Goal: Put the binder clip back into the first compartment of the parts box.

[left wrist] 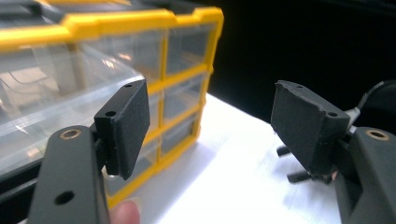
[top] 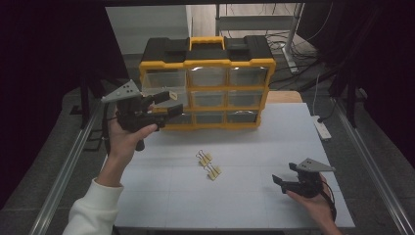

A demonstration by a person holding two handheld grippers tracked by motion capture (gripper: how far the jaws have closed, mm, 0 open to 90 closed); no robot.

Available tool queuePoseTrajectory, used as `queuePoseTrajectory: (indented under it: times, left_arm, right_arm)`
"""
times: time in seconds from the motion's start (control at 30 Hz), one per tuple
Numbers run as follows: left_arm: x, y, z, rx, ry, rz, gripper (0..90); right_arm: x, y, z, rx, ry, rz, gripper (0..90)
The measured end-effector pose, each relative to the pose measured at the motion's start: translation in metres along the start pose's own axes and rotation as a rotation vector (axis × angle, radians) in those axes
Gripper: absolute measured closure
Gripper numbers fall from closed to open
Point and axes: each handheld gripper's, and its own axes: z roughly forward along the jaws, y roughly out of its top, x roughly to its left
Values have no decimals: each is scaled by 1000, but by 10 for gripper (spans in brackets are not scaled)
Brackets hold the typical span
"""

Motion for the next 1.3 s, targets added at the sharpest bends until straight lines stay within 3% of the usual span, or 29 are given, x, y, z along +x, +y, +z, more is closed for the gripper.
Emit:
queuePoseTrajectory:
  times: [0.23,0.57,0.87,1.1,1.3]
  left_arm:
    - [-12,-30,11,93,-14,22,285]
    - [-16,-67,38,215,-36,11,277]
    - [-13,-95,68,312,-75,-35,263]
    - [-12,-111,81,369,-101,-66,257]
    - [-12,-128,101,451,-124,-94,236]
  right_arm:
    - [1,0,0,0,-2,-2,174]
    - [0,0,0,-1,2,1,174]
    - [0,0,0,-4,0,1,174]
    - [1,0,0,-1,3,-4,174]
    - [0,0,1,2,3,-7,174]
